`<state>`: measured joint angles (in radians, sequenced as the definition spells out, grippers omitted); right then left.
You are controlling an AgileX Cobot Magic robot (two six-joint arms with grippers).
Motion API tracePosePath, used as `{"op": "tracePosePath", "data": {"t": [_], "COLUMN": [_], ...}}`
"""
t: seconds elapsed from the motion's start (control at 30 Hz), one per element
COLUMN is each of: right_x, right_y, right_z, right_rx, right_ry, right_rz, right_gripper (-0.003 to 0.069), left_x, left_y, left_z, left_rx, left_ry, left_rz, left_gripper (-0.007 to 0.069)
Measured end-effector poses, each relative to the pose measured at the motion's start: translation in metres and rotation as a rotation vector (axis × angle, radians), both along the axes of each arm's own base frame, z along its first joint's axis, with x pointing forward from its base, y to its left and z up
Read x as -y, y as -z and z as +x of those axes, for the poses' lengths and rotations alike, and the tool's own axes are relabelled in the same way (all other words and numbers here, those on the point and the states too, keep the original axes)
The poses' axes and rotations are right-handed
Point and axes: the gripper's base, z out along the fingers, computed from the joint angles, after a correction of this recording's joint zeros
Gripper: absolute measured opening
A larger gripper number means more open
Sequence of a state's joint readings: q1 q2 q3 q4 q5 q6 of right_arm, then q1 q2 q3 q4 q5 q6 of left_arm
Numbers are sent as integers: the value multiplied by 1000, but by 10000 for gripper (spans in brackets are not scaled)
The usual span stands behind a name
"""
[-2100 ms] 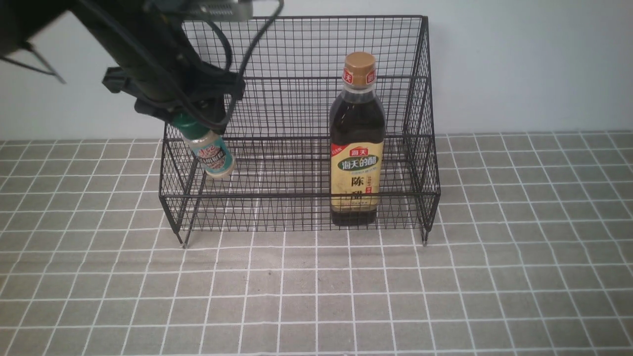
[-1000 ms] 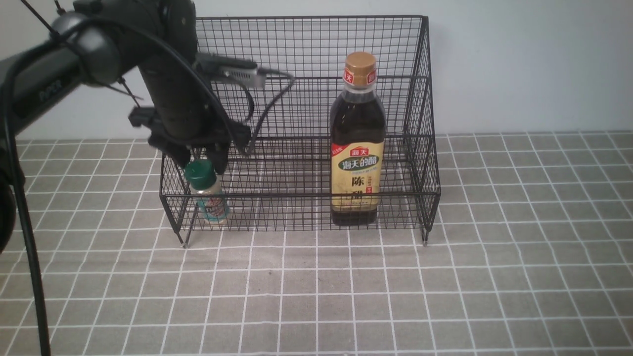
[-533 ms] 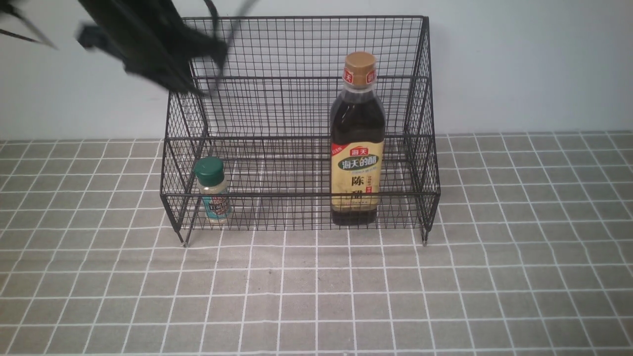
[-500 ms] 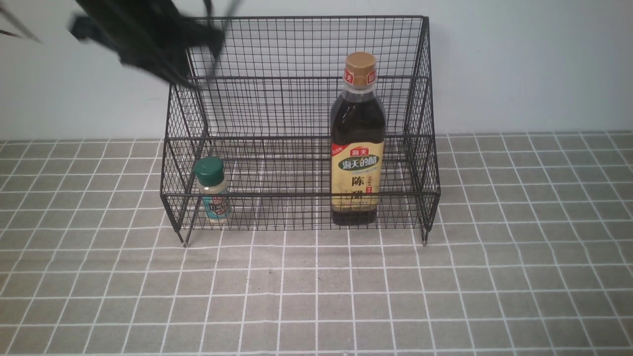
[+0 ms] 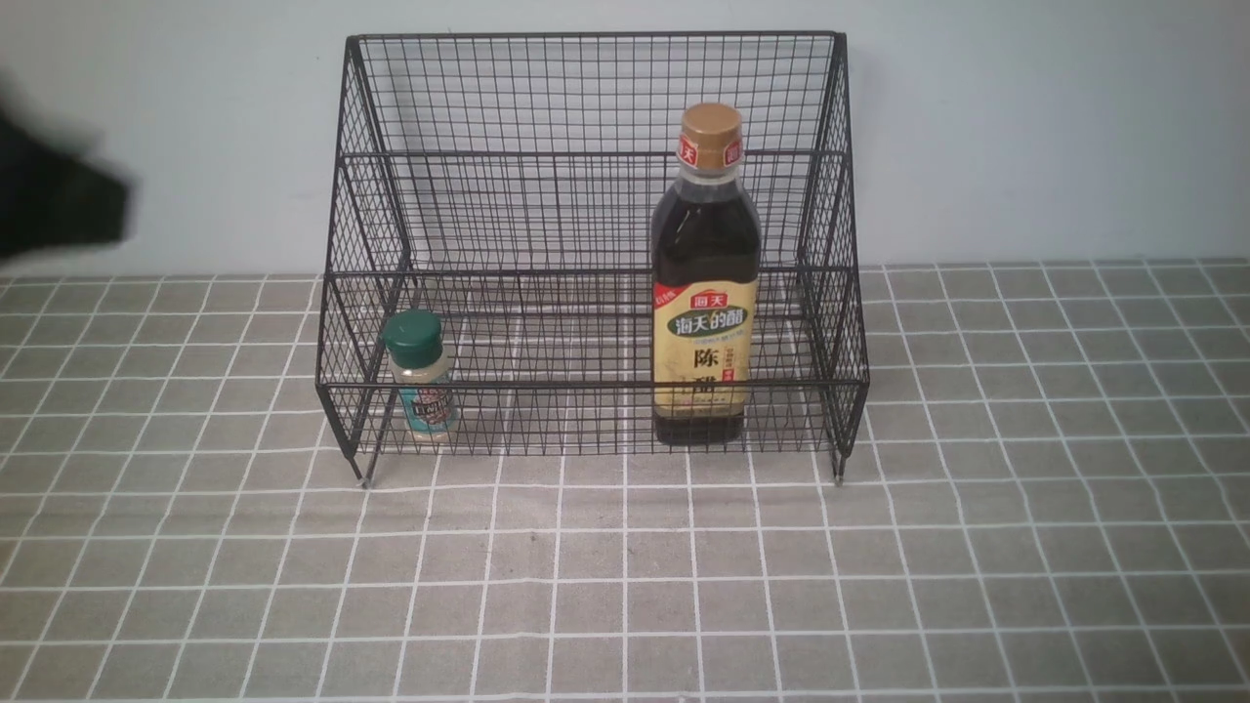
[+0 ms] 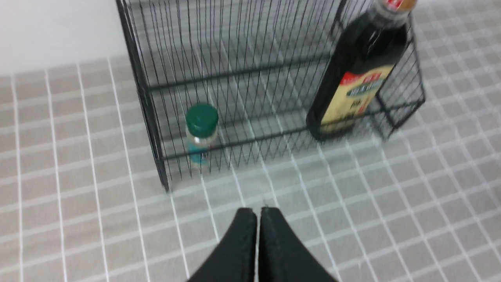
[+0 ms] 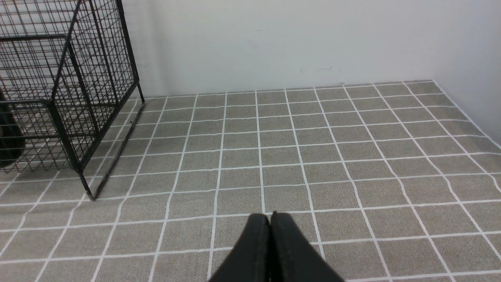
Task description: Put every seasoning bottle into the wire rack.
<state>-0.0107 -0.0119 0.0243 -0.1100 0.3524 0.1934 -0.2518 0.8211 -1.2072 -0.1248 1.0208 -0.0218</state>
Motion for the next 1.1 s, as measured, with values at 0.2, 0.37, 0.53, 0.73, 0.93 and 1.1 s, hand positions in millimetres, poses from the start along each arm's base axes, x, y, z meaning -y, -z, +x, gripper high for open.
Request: {"op": "tracePosePath", "data": {"t": [0.2, 0.37, 0.53, 0.73, 0.93, 1.1], "right_x": [0, 0, 0, 0, 0, 0], "right_y": [0, 0, 0, 0, 0, 0], "right_z": [0, 0, 0, 0, 0, 0], "right_rx": [-1, -1, -3, -3, -3, -3], "right_ry": [0, 0, 0, 0, 0, 0], "right_rz": [0, 0, -1, -1, -1, -1], "right_gripper": [-14, -14, -14, -14, -14, -14], "left_x": [-21, -38, -41, -39, -38, -36], "left_y": [38, 73, 96, 113, 125, 152], "left_z": [-71, -127, -130, -118, -111, -98], "left_rx": [347, 661, 760, 714, 679, 601], "left_ry": [-34, -59, -82, -84, -89, -91], "left_rz": [-97, -192, -156, -128, -91, -38], "left_gripper": [-7, -7, -7, -7, -7, -7]}}
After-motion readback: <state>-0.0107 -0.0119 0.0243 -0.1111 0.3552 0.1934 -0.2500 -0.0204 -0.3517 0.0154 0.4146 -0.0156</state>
